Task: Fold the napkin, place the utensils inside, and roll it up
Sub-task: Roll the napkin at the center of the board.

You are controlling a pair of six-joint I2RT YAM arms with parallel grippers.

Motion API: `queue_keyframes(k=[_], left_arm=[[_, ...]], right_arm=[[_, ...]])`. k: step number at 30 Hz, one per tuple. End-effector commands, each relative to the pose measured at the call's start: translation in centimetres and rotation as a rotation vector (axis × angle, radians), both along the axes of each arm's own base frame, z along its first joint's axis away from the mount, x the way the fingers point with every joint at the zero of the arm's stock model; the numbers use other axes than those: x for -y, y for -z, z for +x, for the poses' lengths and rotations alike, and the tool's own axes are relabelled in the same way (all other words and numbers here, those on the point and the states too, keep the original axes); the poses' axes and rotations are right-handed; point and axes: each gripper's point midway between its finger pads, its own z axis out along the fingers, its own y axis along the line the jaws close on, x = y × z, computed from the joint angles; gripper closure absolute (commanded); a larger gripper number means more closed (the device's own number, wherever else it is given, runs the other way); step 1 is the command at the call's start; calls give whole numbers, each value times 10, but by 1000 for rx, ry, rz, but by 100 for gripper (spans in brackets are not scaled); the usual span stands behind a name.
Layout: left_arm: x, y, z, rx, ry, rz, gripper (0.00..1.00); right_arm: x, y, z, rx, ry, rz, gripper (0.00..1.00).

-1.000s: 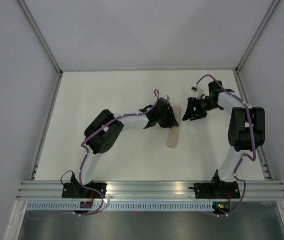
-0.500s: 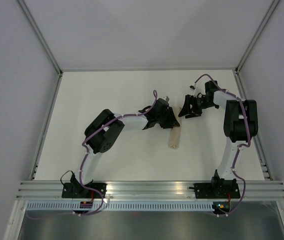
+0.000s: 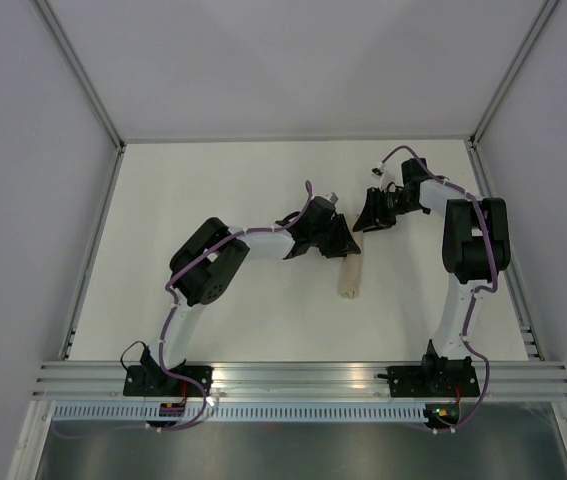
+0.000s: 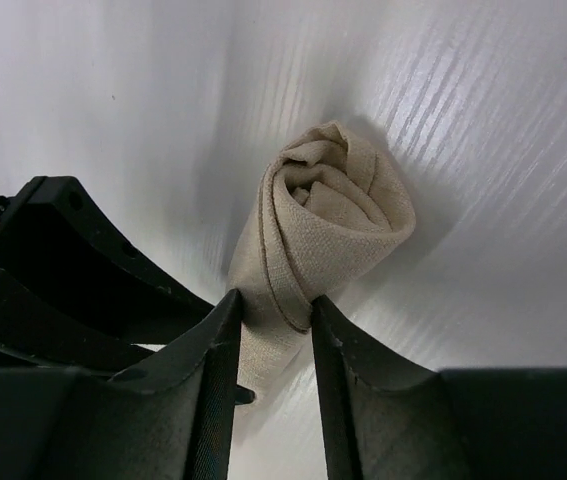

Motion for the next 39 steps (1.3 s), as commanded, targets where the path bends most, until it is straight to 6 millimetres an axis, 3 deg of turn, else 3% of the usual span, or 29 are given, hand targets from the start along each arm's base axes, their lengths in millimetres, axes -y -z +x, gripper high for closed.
queue_keyframes(k=[1, 8, 12, 16, 23, 27, 30, 39], left_arm=[[-9, 37, -31, -121, 48, 64, 59], [-12, 18, -28, -40, 79, 55, 51], [-15, 4, -25, 17, 76, 47, 49], [-14, -22, -20, 97, 84, 19, 48], [-23, -40, -22, 155, 84, 32, 48], [-29, -35, -29, 140, 81, 52, 48], [-30, -20, -36, 113, 83, 92, 50], [-23, -3, -48, 89, 97, 119, 52]], right_arm=[[-1, 2, 15, 60, -2, -61, 63], [-1, 0, 20, 117, 4, -160, 79], [0, -2, 23, 145, 4, -196, 81], [0, -4, 23, 164, -1, -220, 82], [-2, -5, 23, 176, -11, -234, 82], [-3, -4, 23, 178, -14, -237, 82], [-3, -5, 23, 179, -14, -239, 82], [-1, -6, 22, 192, -14, -257, 81]])
